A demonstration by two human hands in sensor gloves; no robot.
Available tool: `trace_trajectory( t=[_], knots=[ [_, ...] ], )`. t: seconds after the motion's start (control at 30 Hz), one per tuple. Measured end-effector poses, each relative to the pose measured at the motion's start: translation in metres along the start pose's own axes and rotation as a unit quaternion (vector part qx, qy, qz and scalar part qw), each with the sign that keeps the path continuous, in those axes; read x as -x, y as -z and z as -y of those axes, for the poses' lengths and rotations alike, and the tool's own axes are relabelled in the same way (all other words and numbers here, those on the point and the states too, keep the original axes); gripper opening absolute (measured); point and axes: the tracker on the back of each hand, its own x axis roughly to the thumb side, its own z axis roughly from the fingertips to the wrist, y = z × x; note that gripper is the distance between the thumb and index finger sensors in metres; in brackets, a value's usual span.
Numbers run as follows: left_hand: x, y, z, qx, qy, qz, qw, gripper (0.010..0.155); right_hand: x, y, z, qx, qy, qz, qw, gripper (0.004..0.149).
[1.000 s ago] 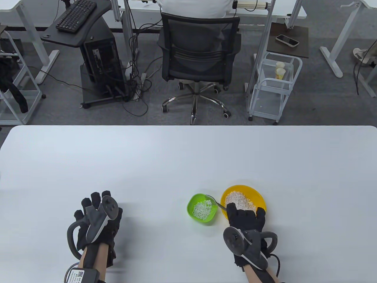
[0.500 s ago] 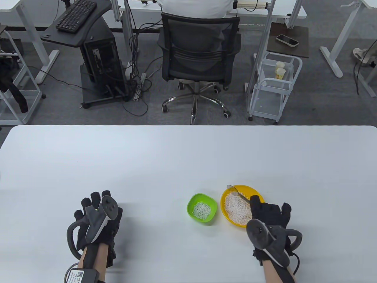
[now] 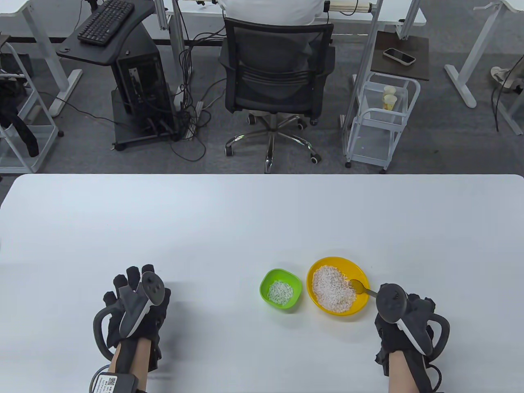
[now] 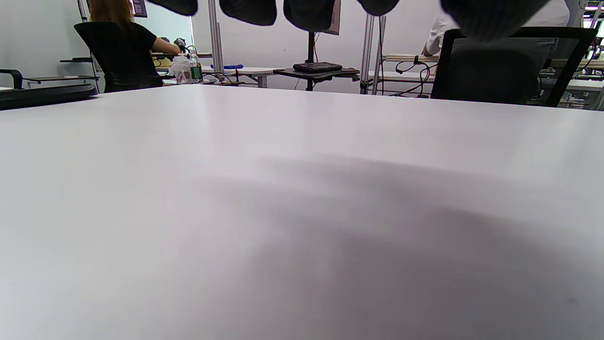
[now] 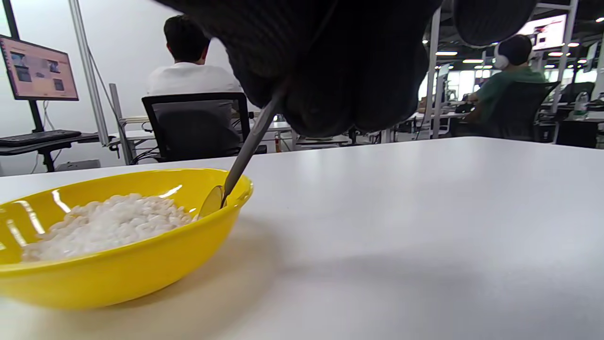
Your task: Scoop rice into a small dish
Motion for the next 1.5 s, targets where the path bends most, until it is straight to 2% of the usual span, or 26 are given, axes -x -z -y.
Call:
trace_trajectory(
  t=[0.13, 0.23, 0.5, 0.77, 0.97, 1.1, 1.27, 1.37, 1.5],
  knots=[
    [0.0, 0.0, 0.0, 0.001, 0.003, 0.0, 1.0, 0.072, 0.005, 0.005, -0.012, -0.054, 0.113, 0.006, 0.992, 0.042],
    [-0.001, 0.001, 0.002, 0.005, 0.006, 0.002, 1.0, 0.072, 0.008, 0.01, -0.026, -0.094, 0.18, -0.02, 0.979, 0.044],
    [-0.001, 0.0, 0.002, 0.003, 0.007, 0.001, 1.0, 0.072, 0.02, 0.011, -0.025, -0.085, 0.216, -0.056, 0.971, 0.043],
    [-0.001, 0.001, 0.002, 0.003, 0.001, 0.004, 1.0, 0.072, 0.044, 0.012, -0.018, -0.079, 0.308, -0.073, 0.945, 0.043],
    [-0.001, 0.002, 0.003, 0.005, 0.002, 0.003, 1.0, 0.072, 0.05, 0.013, -0.018, -0.085, 0.359, -0.067, 0.927, 0.043],
    [-0.001, 0.002, 0.003, 0.006, 0.008, 0.002, 1.0, 0.072, 0.039, 0.011, -0.018, -0.089, 0.377, -0.04, 0.921, 0.042],
    [-0.001, 0.002, 0.004, 0.006, 0.01, 0.002, 1.0, 0.072, 0.004, 0.002, -0.018, -0.094, 0.383, 0.018, 0.919, 0.043],
    [-0.001, 0.002, 0.004, 0.005, 0.008, 0.002, 1.0, 0.072, -0.02, -0.006, -0.023, -0.091, 0.359, 0.044, 0.928, 0.043],
    [-0.001, 0.002, 0.004, 0.008, 0.013, 0.0, 1.0, 0.072, -0.05, -0.017, -0.03, -0.064, 0.293, 0.082, 0.951, 0.043]
  ],
)
